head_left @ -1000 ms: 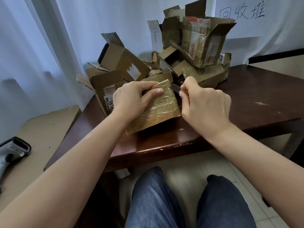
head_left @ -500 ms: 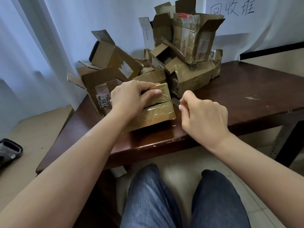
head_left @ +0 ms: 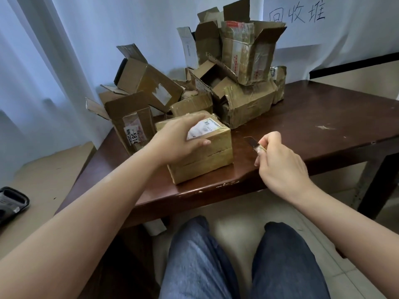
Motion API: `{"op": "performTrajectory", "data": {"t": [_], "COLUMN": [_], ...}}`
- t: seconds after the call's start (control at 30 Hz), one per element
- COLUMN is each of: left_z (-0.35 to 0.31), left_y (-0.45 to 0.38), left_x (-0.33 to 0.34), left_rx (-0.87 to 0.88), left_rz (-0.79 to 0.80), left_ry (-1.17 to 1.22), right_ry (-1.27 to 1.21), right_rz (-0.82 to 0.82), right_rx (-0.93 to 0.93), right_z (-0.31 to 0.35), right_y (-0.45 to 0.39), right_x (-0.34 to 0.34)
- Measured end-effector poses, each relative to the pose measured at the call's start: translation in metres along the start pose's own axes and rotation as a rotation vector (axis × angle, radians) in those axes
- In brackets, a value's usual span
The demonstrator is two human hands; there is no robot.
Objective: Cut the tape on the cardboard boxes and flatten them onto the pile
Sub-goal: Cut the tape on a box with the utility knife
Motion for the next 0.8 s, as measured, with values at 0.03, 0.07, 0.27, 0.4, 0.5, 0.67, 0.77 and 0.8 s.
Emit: {"op": "performTrajectory", "data": {"t": [0.03, 0.07, 0.27, 0.4, 0.5, 0.67, 0.77, 0.8], "left_z": [0.006, 0.012, 0.018, 0.018, 0.02, 0.024, 0.03, 0.032], "left_y": [0.003, 0.006, 0.019, 0.013, 0.009, 0.015, 0.02, 0.022], "left_x": [-0.002, -0.002, 0.02, 0.026, 0.026, 0.028, 0.02, 0.015], "left_rx": [0.017, 0.01, 0.048, 0.09, 0.112, 0.188, 0.263, 0.298], "left_rz": [-0.002, 0.001, -0.088, -0.101, -0.118, -0.191, -0.206, -0.213], "left_ry": [0.006, -0.01, -0.343, -0.457, -0.494, -0.506, -0.46, -0.444], "right_ry": [-0.046, -0.086, -0.058, -0.009, 0.106, 0.257, 0.24, 0.237], "right_rz": [0.013, 0.022, -0.018, -0.062, -0.096, -0.076, -0.097, -0.116], "right_rx": [-0.009, -0.018, -0.113, -0.191, -0.228, -0.298, -0.395, -0.425], "right_z": [0.001, 0.004, 0.021, 0.028, 0.035, 0.04, 0.04, 0.041], "right_y": [0.0, -0.001, -0.006, -0.015, -0.025, -0.035, -0.036, -0.036], "right_x": [0.002, 0.004, 0.013, 0.015, 0.016, 0.028, 0.031, 0.029]}}
Point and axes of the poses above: each hand's wrist, its own y-axis away from the middle knuckle, its own x-axis out of the palm, z = x × y, the point moved 2 cm from there along -y, towards the middle knuckle, and after that the axes turned 10 degrees about z, right-handed, at the moved point
